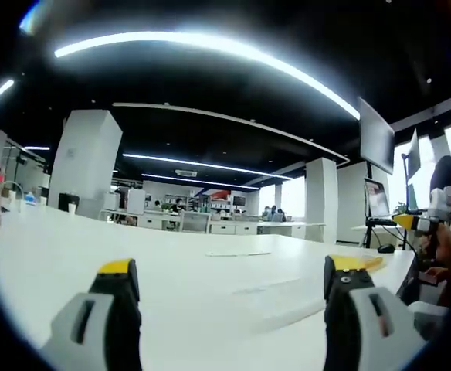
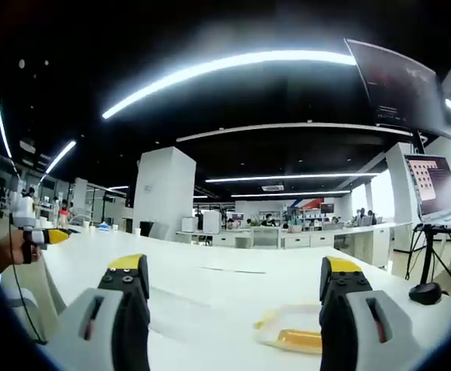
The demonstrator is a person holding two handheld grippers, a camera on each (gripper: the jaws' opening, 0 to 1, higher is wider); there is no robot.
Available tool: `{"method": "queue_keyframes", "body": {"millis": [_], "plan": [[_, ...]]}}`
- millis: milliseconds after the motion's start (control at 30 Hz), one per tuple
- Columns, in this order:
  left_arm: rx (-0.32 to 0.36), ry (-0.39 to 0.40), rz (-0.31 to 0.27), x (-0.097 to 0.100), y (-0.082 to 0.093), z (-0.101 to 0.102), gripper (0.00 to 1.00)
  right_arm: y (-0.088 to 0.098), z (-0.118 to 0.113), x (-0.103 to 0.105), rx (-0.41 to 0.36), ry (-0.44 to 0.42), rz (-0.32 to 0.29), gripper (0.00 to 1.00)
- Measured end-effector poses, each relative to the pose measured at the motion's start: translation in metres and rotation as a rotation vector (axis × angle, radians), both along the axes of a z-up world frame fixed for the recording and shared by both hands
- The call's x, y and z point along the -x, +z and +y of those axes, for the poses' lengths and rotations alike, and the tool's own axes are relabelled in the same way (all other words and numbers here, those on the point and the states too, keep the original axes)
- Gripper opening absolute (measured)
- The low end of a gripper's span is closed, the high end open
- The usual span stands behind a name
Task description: Snap each plastic latch of the storage box into its locked position after aligning the lid with the box until every specified latch is closed and the lid sits flush.
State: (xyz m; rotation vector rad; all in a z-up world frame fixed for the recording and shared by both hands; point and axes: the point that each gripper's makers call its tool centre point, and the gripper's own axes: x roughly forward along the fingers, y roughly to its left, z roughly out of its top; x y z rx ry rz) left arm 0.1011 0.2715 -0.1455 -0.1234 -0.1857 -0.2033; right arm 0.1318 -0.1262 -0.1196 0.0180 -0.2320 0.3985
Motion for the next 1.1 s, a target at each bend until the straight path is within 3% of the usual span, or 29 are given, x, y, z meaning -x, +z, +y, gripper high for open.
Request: {"method": "queue_keyframes", "body": {"millis": [700, 1100], "plan": [[0.023, -0.015, 0.007, -0.0041, -0.008, -0.0005, 1.0, -0.0044, -0.0056, -0.0013, 0.024, -0.017, 0.015, 0.92], [-0.025, -0.011, 0.019, -0.0021, -0.0051, -0.0034, 1.0, -0.0011, -0.0041, 0.0003, 0.078, -0.041, 0.007, 0.92]]}}
